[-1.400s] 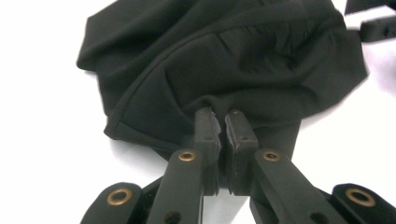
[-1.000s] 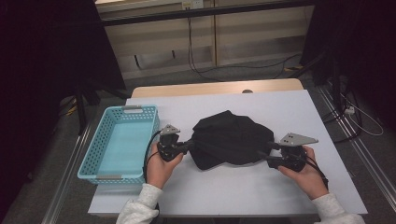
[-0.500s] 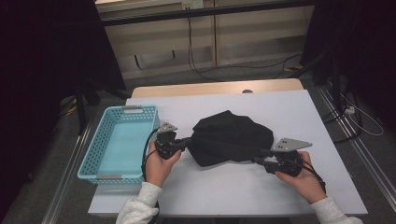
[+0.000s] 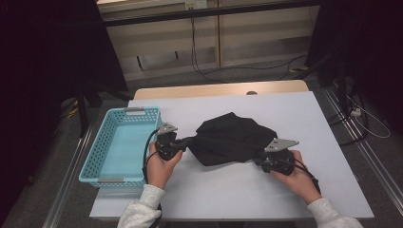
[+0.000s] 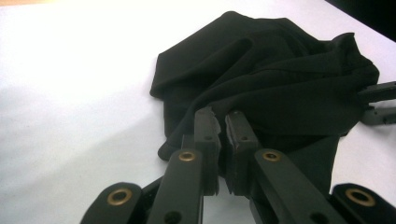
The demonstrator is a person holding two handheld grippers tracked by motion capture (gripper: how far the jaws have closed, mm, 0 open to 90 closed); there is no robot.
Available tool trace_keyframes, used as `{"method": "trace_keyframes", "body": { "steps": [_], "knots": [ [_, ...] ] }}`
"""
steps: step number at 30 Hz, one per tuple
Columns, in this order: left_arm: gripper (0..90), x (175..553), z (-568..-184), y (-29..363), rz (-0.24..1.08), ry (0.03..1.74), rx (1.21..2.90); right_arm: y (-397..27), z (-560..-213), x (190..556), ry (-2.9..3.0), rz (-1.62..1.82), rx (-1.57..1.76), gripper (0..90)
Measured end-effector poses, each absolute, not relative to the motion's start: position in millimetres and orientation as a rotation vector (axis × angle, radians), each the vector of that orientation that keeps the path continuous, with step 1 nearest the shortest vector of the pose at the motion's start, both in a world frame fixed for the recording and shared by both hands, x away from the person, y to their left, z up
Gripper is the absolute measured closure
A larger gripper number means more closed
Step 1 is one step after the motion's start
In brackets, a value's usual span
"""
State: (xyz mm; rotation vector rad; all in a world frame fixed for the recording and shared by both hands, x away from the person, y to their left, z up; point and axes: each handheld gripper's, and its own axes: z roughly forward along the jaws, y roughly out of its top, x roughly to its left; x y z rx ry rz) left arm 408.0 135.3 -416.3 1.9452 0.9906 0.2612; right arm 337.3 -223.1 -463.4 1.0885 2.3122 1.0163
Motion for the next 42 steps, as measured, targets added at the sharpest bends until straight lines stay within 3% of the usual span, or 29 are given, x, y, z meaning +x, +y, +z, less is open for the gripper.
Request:
{"method": "trace_keyframes", "body": {
  "steps": [2, 3, 17, 33, 36, 42],
  "knots": [
    [85.2, 407.6, -416.2, 135.2, 0.268, 0.987, 1.946, -223.6, -462.2, 337.5, 2.312, 0.98, 1.066, 83.0],
    [85.2, 407.4, -415.6, 135.5, 0.27, 0.982, 1.951, -227.5, -461.2, 337.8, 2.316, 1.012, 1.092, 84.1],
    [85.4, 407.0, -412.3, 137.5, 0.255, 0.973, 1.935, -275.2, -422.8, 315.1, 2.132, 1.221, 1.155, 84.1],
    [82.9, 409.8, -427.7, 124.7, 0.177, 0.914, 1.979, -288.3, -436.5, 341.4, 2.087, 1.163, 1.283, 83.8],
    [74.1, 410.0, -427.9, 125.1, 0.182, 0.902, 1.981, -290.3, -440.5, 349.0, 2.094, 1.141, 1.304, 83.7],
    [47.8, 408.1, -424.9, 125.6, 0.165, 0.903, 1.949, -292.5, -443.7, 354.0, 2.089, 1.105, 1.342, 83.7]
  ]
}}
